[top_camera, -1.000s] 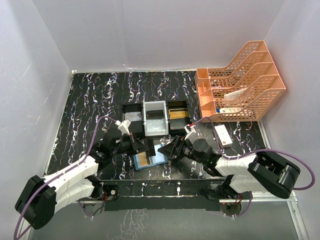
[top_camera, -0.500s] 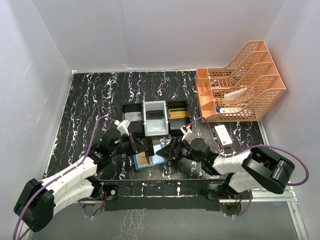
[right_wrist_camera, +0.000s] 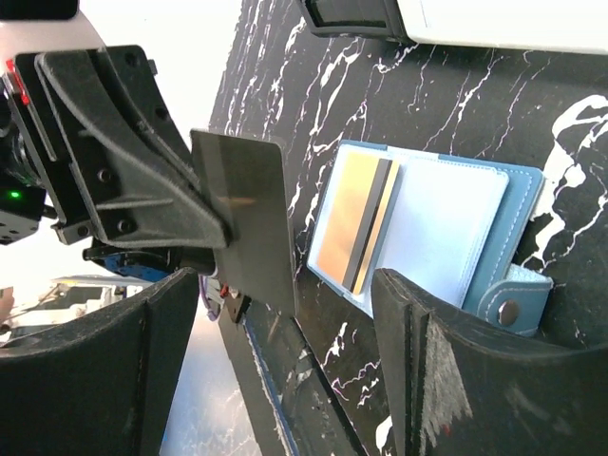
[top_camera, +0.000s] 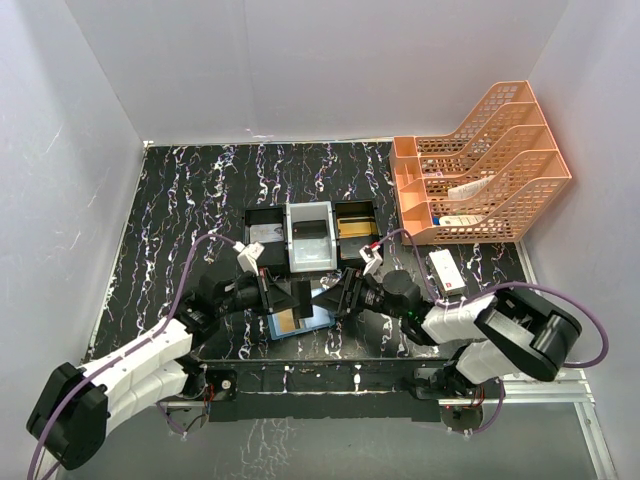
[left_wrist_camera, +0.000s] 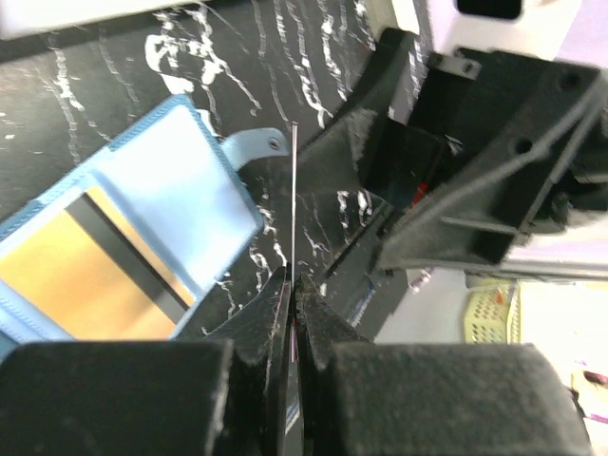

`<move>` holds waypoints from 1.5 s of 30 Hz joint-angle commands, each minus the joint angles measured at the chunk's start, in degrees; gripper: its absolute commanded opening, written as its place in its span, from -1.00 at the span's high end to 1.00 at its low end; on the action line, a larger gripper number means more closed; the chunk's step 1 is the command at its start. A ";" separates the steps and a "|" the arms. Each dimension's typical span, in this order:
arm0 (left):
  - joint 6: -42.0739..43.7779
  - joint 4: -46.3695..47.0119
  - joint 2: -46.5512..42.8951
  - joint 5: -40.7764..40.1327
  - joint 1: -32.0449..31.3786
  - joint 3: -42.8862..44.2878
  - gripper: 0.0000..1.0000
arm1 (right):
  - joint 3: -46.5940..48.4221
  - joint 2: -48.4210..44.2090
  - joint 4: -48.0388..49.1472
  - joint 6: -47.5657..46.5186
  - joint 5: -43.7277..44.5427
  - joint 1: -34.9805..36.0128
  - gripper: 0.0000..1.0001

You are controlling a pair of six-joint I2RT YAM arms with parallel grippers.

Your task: Take the credit cards out of the card holder

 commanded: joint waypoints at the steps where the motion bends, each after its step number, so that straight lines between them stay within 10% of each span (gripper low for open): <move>1: -0.14 7.76 0.27 11.63 3.53 -1.11 1.00 | 2.74 2.83 8.32 2.52 -5.03 -1.72 -0.39; 9: -8.00 25.46 6.19 24.31 9.64 -4.10 1.00 | 4.29 12.14 23.77 9.02 -12.04 -2.51 -0.10; 31: -8.14 24.08 3.97 26.25 9.78 -3.80 1.00 | 7.59 18.53 35.57 14.51 -17.64 -4.70 0.80; 39: -8.69 24.44 3.24 24.83 9.81 -3.96 1.00 | 4.98 17.92 35.96 14.41 -18.00 -4.95 0.39; 45: -9.29 25.09 2.63 24.32 9.81 -4.10 1.00 | 3.88 17.85 36.54 14.41 -18.44 -4.95 0.50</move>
